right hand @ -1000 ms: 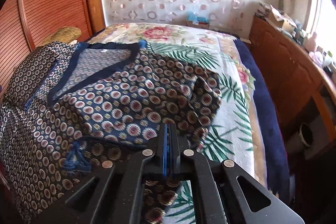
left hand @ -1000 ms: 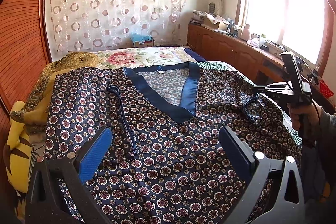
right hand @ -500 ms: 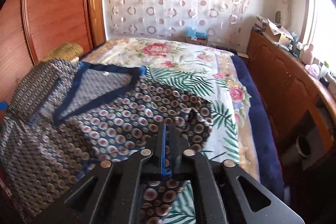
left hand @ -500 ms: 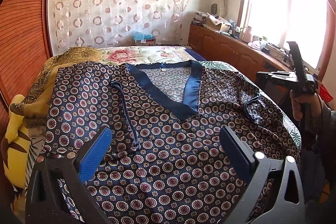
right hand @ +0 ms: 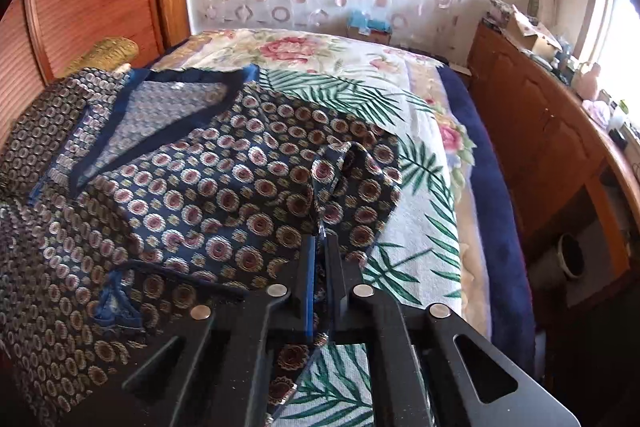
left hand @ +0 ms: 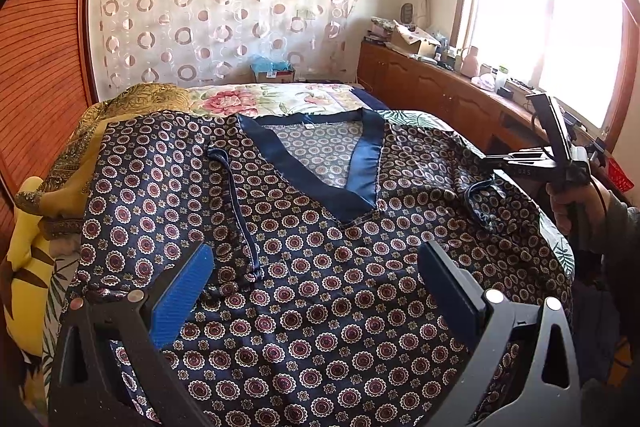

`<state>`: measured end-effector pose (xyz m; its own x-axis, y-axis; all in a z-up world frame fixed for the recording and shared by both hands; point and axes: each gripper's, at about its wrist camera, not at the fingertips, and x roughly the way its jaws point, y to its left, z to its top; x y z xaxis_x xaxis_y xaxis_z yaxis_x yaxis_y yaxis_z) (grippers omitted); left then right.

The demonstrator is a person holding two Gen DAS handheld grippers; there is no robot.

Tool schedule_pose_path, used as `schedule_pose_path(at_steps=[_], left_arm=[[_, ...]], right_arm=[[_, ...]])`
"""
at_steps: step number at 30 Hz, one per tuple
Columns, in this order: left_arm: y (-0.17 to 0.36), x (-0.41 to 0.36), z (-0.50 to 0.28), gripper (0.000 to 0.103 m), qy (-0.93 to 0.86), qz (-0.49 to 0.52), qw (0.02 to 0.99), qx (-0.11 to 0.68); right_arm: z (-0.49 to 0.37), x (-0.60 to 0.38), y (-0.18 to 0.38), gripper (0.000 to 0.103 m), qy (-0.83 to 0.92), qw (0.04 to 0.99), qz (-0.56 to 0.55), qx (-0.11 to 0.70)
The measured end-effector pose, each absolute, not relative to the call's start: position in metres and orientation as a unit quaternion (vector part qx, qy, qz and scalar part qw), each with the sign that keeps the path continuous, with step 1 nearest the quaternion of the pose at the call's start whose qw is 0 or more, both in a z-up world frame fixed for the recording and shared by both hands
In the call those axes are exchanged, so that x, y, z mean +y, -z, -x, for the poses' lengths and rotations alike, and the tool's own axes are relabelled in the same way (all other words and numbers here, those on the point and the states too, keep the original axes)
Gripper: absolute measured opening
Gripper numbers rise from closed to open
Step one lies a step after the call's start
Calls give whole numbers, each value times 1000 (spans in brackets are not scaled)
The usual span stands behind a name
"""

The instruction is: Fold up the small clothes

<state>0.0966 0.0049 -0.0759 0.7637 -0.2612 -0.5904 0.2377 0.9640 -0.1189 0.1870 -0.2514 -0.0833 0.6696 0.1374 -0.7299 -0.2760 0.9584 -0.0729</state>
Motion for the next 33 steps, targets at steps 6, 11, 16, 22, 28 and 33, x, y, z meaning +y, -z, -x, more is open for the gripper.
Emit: schedule_pose_path(at_steps=[6, 11, 16, 22, 28, 33], left_arm=[[76, 8, -98, 103, 130, 20, 939, 317], [77, 13, -103, 103, 127, 18, 939, 319], [70, 23, -112, 103, 120, 20, 941, 315], [59, 37, -128, 103, 104, 21, 945, 308], [50, 55, -148, 103, 85, 13, 949, 304], [50, 79, -167, 103, 54, 7, 951, 304]], right_arm=[[-186, -245, 66, 1, -147, 913, 78, 373], [-197, -213, 55, 1, -187, 911, 93, 355], [-225, -184, 50, 1, -213, 910, 102, 340], [-256, -188, 44, 15, -203, 920, 87, 324], [-257, -211, 48, 43, -178, 928, 75, 317], [-256, -233, 76, 55, -153, 921, 81, 348]])
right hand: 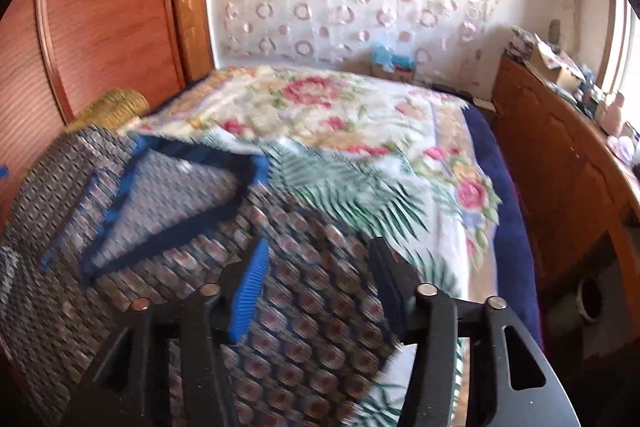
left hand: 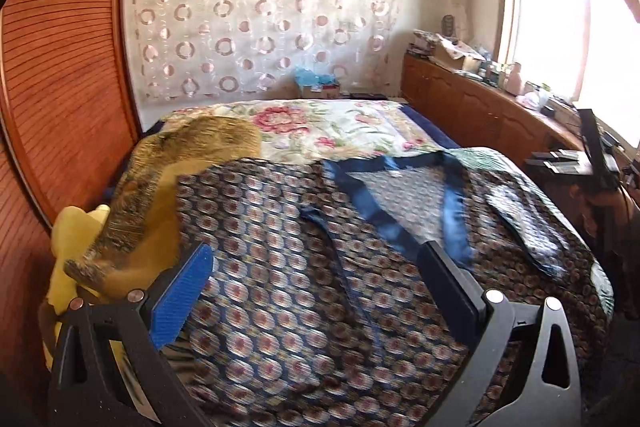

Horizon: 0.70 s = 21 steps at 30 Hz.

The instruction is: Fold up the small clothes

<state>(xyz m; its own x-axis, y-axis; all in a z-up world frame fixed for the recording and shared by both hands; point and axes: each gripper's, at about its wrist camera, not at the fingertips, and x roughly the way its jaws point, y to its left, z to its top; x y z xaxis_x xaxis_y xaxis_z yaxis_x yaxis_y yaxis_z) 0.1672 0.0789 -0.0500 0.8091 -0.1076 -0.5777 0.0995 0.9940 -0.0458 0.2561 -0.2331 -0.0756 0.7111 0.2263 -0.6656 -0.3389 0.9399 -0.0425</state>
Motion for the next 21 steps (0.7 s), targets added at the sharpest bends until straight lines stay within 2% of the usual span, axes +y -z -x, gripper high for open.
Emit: schedule_pose_path(at_steps=[10, 18, 21], left_arm=[[68, 125, -199, 103, 2, 17, 945, 328], [67, 146, -220, 103, -13, 20, 940, 341], [65, 152, -231, 103, -12, 20, 938, 347]], right_arm=[[-277, -250, 134, 56, -110, 903, 60, 410], [-270, -259, 131, 56, -105, 909, 59, 399], [-268, -263, 126, 60, -107, 908, 59, 401]])
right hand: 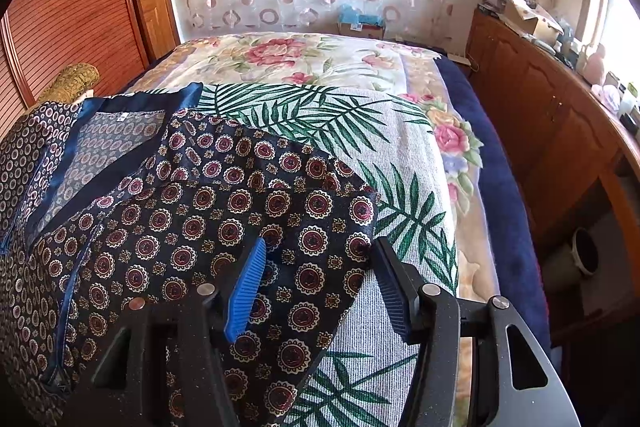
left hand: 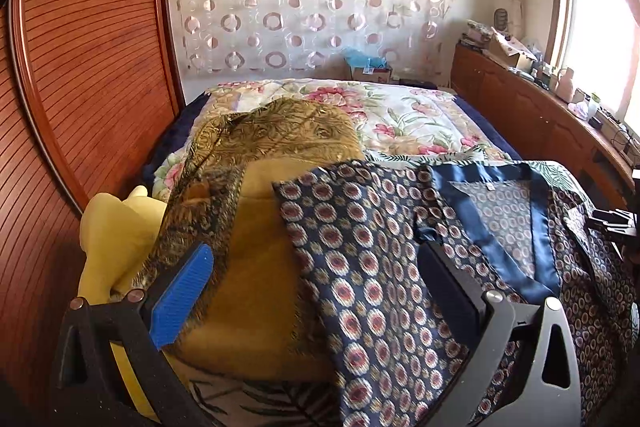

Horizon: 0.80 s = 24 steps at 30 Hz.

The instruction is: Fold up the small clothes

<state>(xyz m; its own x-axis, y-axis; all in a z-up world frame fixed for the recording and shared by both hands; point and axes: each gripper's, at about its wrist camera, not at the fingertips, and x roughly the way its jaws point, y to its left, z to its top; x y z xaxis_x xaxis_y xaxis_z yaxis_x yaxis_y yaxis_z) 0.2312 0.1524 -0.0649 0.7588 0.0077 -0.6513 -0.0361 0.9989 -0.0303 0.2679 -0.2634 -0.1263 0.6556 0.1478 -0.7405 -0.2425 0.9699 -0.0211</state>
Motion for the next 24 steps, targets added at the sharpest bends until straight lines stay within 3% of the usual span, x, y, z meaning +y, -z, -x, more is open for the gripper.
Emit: schedule_pose_path(at_steps=[3, 4, 8, 9, 19, 22, 24], left_arm=[[68, 156, -246, 103, -10, 16, 933, 360], [69, 157, -249, 97, -1, 20, 931, 364], [82, 164, -268, 55, 11, 47, 915, 400], [83, 165, -270, 51, 14, 55, 913, 404], [85, 166, -285, 45, 17, 58, 908, 415], [84, 166, -284, 27, 22, 60, 908, 414], [80, 163, -281, 9, 30, 56, 912, 406]], right_arm=[[-268, -263, 124, 62, -110, 907, 67, 402], [-269, -263, 124, 63, -111, 906, 67, 402], [-268, -264, 124, 63, -112, 906, 66, 402], [-268, -264, 124, 63, -112, 906, 66, 402], [-268, -264, 124, 63, -111, 906, 68, 402], [-268, -263, 124, 63, -111, 907, 69, 402], [-268, -263, 124, 63, -111, 906, 69, 402]])
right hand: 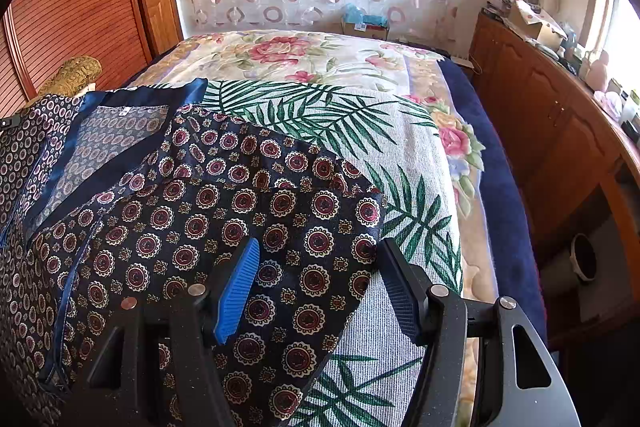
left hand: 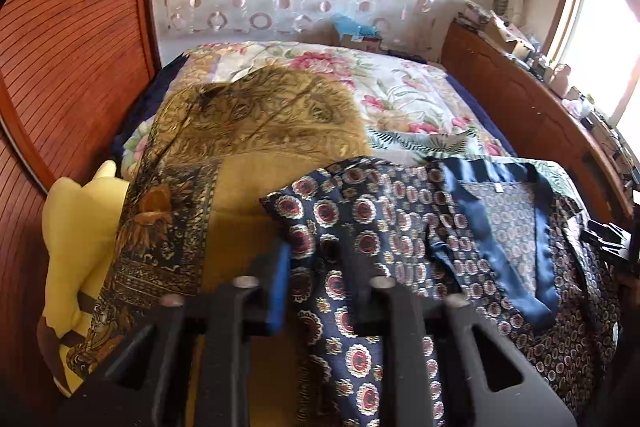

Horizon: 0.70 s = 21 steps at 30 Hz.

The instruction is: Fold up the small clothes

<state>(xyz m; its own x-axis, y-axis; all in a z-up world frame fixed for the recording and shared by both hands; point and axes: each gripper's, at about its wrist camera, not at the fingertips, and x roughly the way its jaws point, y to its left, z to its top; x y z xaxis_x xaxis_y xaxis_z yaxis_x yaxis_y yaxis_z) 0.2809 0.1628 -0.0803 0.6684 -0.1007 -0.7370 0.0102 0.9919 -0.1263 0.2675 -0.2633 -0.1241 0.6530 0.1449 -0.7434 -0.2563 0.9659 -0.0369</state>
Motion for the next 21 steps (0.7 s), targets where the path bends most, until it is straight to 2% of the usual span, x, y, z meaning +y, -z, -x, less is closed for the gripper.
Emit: schedule_pose_path(at_steps=[1, 7, 21], left_arm=[[76, 157, -276, 4, 34, 40, 918, 393], [46, 117, -249, 4, 62, -14, 938, 340], [52, 94, -199, 3, 88, 16, 947, 308]], right_arm=[[-268, -263, 124, 63, -111, 906, 70, 402], [-268, -263, 124, 63, -111, 906, 70, 402], [-274, -281, 118, 63, -70, 914, 46, 396]])
